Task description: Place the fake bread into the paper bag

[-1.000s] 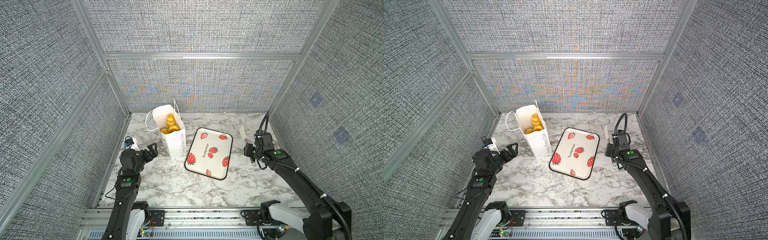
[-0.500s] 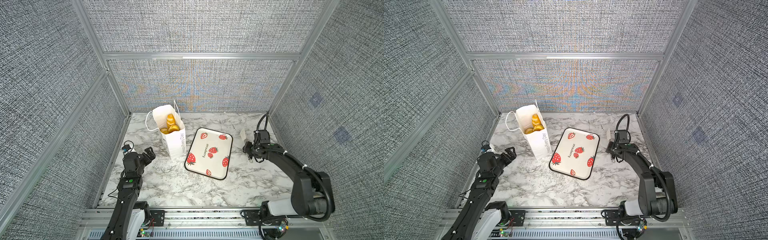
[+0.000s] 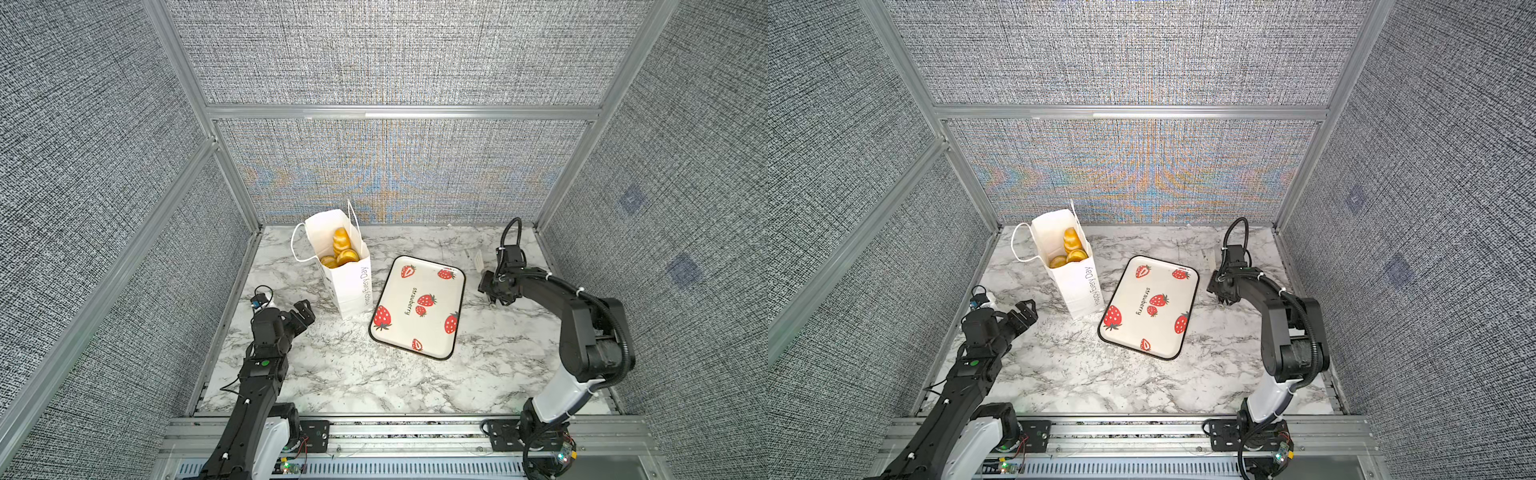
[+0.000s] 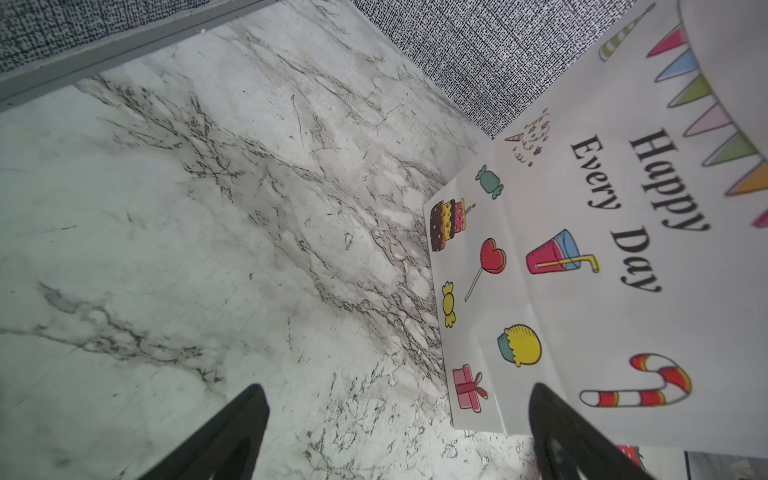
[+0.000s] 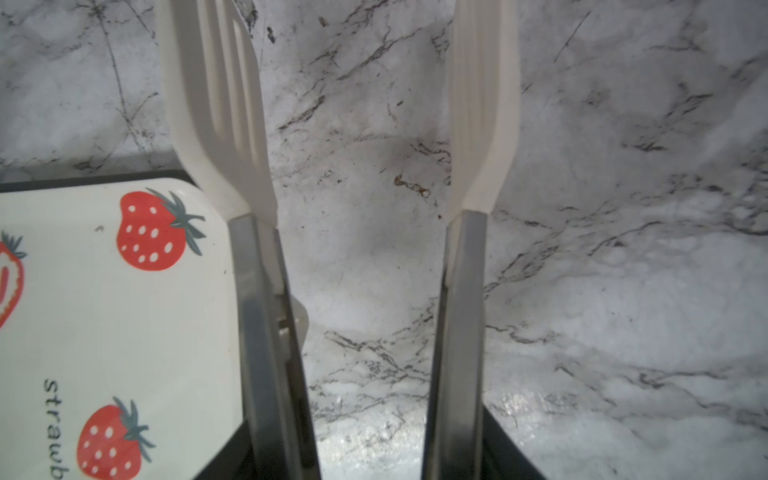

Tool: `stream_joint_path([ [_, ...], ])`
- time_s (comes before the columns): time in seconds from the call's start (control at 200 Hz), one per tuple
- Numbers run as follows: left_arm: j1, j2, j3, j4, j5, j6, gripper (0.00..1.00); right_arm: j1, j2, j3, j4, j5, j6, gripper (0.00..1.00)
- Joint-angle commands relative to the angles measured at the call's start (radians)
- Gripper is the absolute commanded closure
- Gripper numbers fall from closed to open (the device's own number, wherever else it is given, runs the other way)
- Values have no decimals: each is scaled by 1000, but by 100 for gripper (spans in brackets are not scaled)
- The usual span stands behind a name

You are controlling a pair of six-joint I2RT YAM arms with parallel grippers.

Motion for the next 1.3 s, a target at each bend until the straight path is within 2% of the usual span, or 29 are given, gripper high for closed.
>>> stream_joint_path([
  [0.0,-5,-3,-5,32,10,-7,1,-2,34,31,-13,39,-18,45],
  [0.6,-10,28,-26,69,27,13,1,-6,183,139,-56,91,-44,45],
  [0.96,-9,38,-23,79,22,8,1,-5,207,168,-75,89,-48,45],
  [1.09,-10,40,-11,78,16,8,1,-6,220,179,-85,78,-52,41],
  [1.295,-10,76,11,84,0,2,1,-12,234,191,-93,60,-53,30],
])
